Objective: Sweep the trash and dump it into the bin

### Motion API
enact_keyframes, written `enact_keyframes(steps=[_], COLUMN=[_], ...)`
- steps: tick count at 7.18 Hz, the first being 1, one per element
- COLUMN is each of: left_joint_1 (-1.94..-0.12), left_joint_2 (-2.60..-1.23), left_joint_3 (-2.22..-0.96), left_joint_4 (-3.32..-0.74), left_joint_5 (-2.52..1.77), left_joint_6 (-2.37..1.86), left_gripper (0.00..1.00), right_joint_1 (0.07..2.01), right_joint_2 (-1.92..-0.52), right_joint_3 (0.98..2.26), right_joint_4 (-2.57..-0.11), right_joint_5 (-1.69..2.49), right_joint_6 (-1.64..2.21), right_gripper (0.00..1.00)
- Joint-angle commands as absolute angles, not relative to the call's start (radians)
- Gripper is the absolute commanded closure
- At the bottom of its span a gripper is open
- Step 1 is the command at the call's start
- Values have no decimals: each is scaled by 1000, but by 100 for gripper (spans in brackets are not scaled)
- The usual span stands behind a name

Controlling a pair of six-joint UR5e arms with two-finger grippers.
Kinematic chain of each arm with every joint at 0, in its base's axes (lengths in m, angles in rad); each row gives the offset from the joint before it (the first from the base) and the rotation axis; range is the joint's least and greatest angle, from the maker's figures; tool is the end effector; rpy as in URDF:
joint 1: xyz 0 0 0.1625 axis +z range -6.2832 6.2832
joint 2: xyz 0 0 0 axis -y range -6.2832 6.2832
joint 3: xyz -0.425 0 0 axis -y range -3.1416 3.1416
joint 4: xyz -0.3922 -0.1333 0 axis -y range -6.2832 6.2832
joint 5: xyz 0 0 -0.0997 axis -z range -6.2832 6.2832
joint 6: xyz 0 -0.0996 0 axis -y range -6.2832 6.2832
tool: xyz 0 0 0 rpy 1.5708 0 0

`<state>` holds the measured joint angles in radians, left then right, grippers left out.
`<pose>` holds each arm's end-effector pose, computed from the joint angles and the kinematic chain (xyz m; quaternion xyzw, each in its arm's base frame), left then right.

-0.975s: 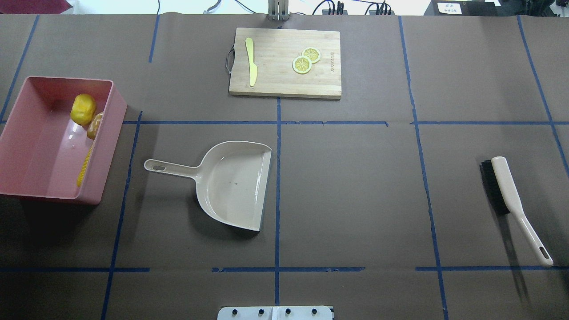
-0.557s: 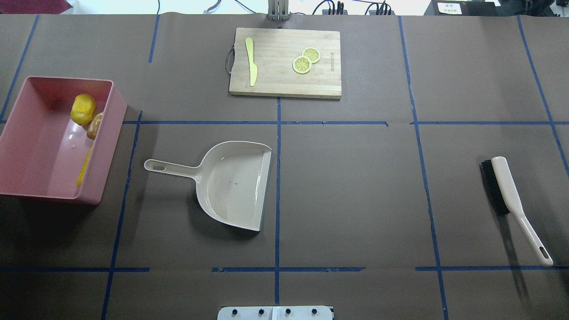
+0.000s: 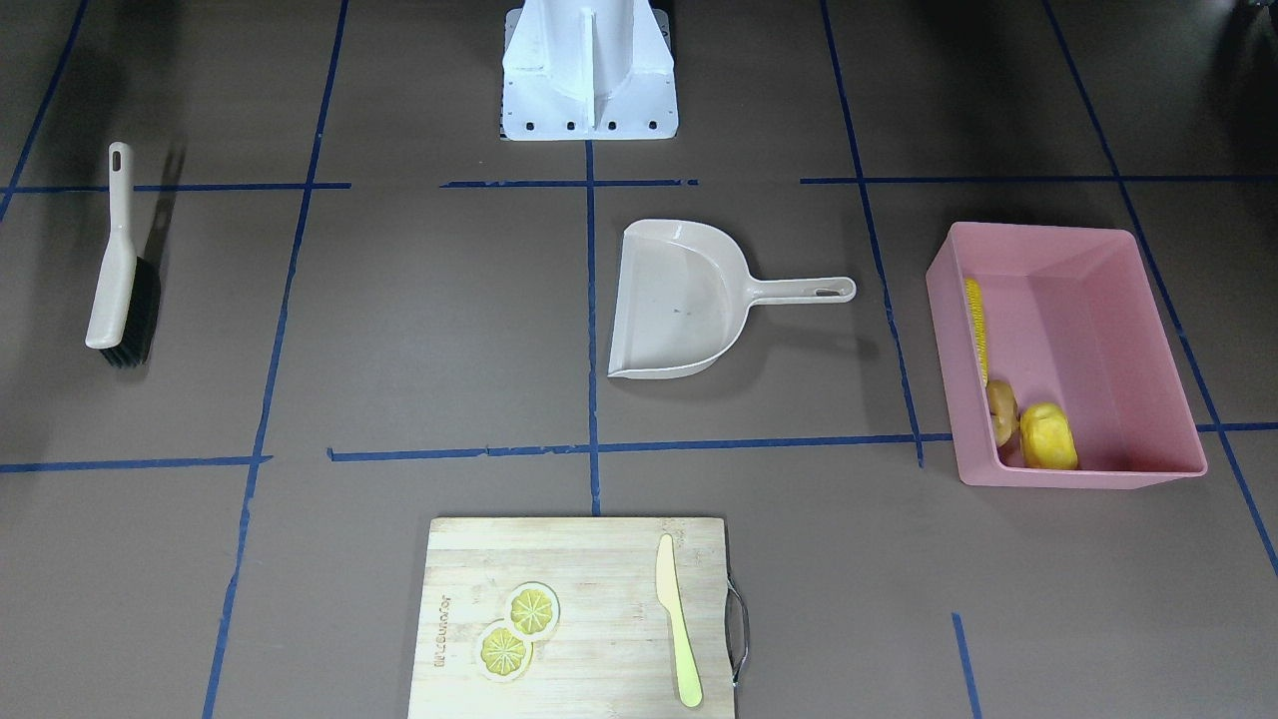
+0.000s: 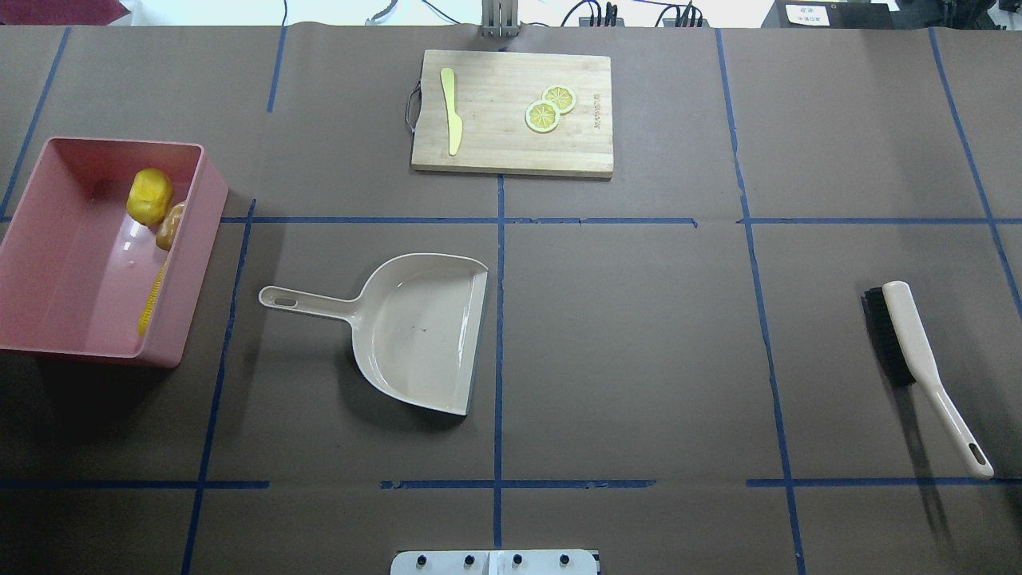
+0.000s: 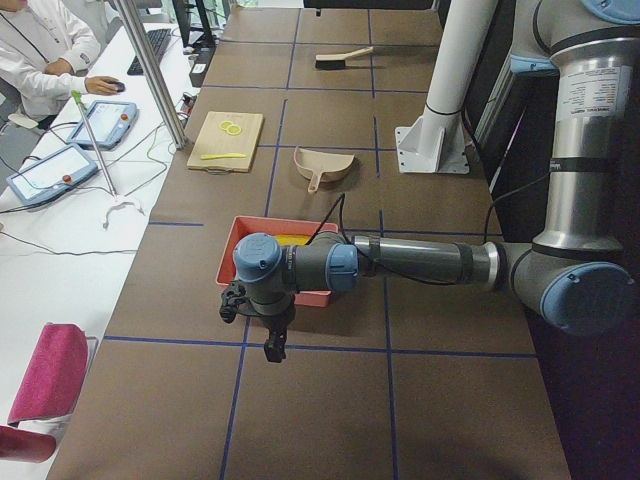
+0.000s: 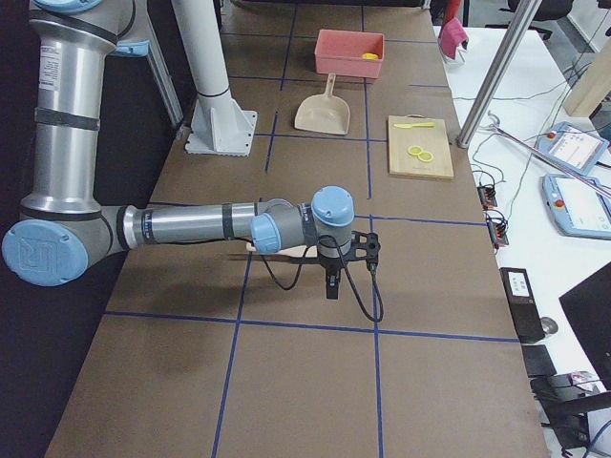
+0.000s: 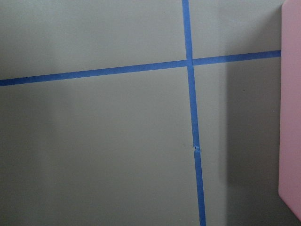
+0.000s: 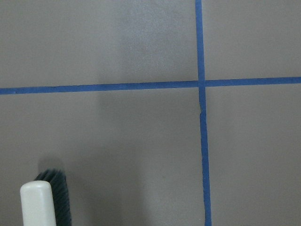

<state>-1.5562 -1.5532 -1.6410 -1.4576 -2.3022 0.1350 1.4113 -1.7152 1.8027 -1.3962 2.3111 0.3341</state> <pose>-0.0598 -0.4801 0.6468 -0.0067 0.3585 0.0590 0.9316 -0.0054 -0.4497 0.5940 0.0305 -0.3775 0.0335 0.9249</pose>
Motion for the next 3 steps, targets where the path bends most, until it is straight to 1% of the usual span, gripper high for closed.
enact_keyframes(steps=[1,3], left_joint_1=[-1552,-1551], left_joint_2=[-1557,-1581], left_joint_3=[-1643,-1666], left_joint_4=[-1460,-1459], left_joint_5=[-2307,-2306], left_joint_6=[135,135], left_gripper=[0,0], right_joint_1=[1411,1411], right_joint_2=[-1715,-1715], right_joint_3=[1805,1807], right_joint_4=[-1396,-1396], right_joint_5=[2313,2312], right_joint_6=[336,336], right_gripper=[0,0])
